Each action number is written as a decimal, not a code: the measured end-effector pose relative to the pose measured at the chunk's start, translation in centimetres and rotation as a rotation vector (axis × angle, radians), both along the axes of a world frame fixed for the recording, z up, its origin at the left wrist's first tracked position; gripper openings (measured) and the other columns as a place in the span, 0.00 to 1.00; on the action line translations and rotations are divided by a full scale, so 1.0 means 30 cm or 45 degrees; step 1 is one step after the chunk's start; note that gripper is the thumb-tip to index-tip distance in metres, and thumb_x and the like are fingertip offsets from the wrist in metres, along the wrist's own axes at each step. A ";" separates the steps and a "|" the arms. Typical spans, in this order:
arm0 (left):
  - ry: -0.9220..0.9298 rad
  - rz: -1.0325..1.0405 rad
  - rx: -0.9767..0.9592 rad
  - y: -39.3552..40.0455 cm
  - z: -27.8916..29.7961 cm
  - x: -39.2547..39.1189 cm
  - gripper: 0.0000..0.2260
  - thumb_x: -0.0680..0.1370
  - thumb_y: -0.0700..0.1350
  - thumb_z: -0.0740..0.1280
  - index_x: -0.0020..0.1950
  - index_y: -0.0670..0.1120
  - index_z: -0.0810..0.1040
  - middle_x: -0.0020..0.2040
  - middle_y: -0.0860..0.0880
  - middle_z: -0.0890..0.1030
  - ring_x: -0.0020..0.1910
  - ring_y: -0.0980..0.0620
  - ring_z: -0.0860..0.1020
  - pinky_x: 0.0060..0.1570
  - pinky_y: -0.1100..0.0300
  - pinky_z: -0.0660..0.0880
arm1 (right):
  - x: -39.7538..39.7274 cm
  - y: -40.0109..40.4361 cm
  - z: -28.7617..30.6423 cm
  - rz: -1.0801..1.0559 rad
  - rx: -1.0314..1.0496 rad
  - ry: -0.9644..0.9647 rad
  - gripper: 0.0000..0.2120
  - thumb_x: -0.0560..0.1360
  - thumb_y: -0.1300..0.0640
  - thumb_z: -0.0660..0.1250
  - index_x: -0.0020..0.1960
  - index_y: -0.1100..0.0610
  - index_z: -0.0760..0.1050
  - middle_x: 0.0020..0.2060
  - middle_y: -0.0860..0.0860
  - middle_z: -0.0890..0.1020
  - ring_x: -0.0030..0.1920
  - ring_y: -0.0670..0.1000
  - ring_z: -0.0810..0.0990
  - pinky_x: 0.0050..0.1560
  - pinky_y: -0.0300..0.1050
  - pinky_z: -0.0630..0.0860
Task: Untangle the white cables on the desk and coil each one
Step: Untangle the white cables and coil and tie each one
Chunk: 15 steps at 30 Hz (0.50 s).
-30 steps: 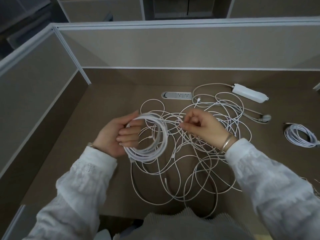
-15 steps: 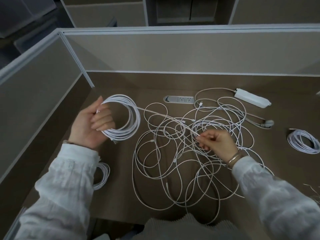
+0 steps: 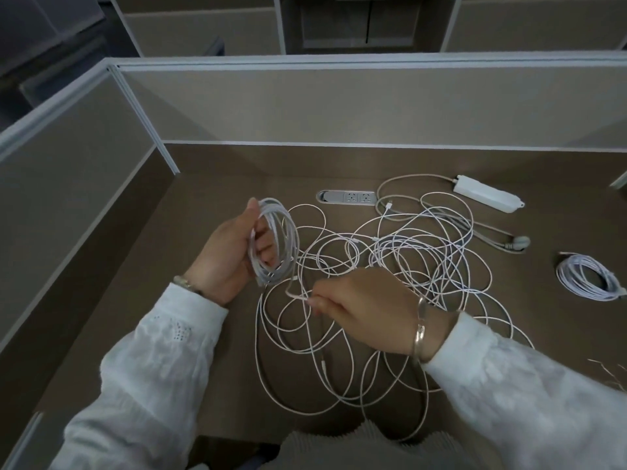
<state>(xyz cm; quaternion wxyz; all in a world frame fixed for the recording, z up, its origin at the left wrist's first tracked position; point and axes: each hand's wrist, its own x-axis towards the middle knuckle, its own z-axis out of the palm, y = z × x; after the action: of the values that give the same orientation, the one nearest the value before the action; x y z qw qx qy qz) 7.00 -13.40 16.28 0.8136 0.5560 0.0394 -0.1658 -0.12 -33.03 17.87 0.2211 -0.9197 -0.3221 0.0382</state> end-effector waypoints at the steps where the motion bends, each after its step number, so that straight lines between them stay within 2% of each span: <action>1: -0.047 0.016 0.089 -0.020 0.001 -0.014 0.20 0.83 0.54 0.55 0.35 0.45 0.68 0.25 0.49 0.70 0.24 0.52 0.69 0.27 0.63 0.70 | 0.004 0.008 0.013 0.012 0.030 0.009 0.16 0.81 0.46 0.53 0.47 0.52 0.77 0.33 0.49 0.79 0.38 0.52 0.78 0.41 0.47 0.72; 3: -0.157 -0.011 0.284 -0.057 -0.001 -0.043 0.22 0.83 0.53 0.56 0.36 0.40 0.73 0.28 0.45 0.75 0.26 0.49 0.74 0.31 0.61 0.73 | 0.014 0.023 0.030 0.020 0.066 0.026 0.18 0.80 0.45 0.53 0.47 0.50 0.78 0.30 0.47 0.76 0.38 0.51 0.79 0.41 0.46 0.72; 5: -0.252 -0.107 0.463 -0.097 -0.007 -0.072 0.25 0.83 0.54 0.56 0.37 0.36 0.75 0.28 0.42 0.76 0.26 0.48 0.74 0.31 0.60 0.71 | 0.035 0.033 0.037 0.005 0.073 0.028 0.18 0.80 0.44 0.53 0.46 0.50 0.79 0.29 0.44 0.73 0.39 0.51 0.79 0.41 0.45 0.71; 8: -0.272 -0.253 0.598 -0.128 -0.017 -0.102 0.24 0.83 0.53 0.56 0.33 0.40 0.75 0.24 0.43 0.73 0.24 0.47 0.71 0.27 0.61 0.67 | 0.079 0.030 0.042 -0.045 0.111 0.037 0.20 0.78 0.41 0.54 0.41 0.51 0.79 0.33 0.45 0.79 0.37 0.49 0.77 0.41 0.45 0.70; 11: -0.130 -0.408 0.647 -0.130 -0.010 -0.113 0.20 0.82 0.43 0.56 0.30 0.42 0.71 0.19 0.46 0.66 0.18 0.52 0.61 0.22 0.69 0.58 | 0.103 0.015 0.019 -0.153 0.205 0.059 0.14 0.74 0.43 0.66 0.37 0.52 0.77 0.27 0.44 0.74 0.30 0.44 0.71 0.36 0.42 0.68; 12: -0.052 -0.472 0.632 -0.126 -0.009 -0.110 0.19 0.81 0.39 0.55 0.30 0.42 0.69 0.19 0.47 0.64 0.17 0.54 0.58 0.22 0.70 0.55 | 0.108 0.005 0.009 -0.202 0.266 0.110 0.13 0.72 0.43 0.70 0.36 0.51 0.75 0.25 0.44 0.74 0.28 0.43 0.72 0.35 0.39 0.68; 13: 0.029 -0.537 0.585 -0.122 -0.006 -0.106 0.18 0.81 0.38 0.55 0.29 0.43 0.68 0.19 0.47 0.62 0.16 0.55 0.56 0.22 0.71 0.53 | 0.113 -0.006 -0.001 -0.234 0.334 0.188 0.12 0.69 0.44 0.72 0.37 0.50 0.74 0.24 0.43 0.76 0.28 0.42 0.73 0.33 0.36 0.67; 15: 0.180 -0.646 0.441 -0.098 -0.003 -0.092 0.19 0.82 0.43 0.56 0.31 0.44 0.67 0.19 0.49 0.59 0.15 0.56 0.54 0.22 0.72 0.50 | 0.127 -0.039 -0.020 -0.222 0.470 0.362 0.11 0.67 0.49 0.76 0.38 0.52 0.75 0.28 0.45 0.80 0.28 0.42 0.76 0.34 0.36 0.70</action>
<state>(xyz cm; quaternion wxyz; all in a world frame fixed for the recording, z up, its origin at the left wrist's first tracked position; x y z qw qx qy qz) 4.25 -16.33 16.19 0.6346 0.6654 -0.0164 -0.3927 3.70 -34.19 17.26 0.4310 -0.8735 -0.2086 0.0884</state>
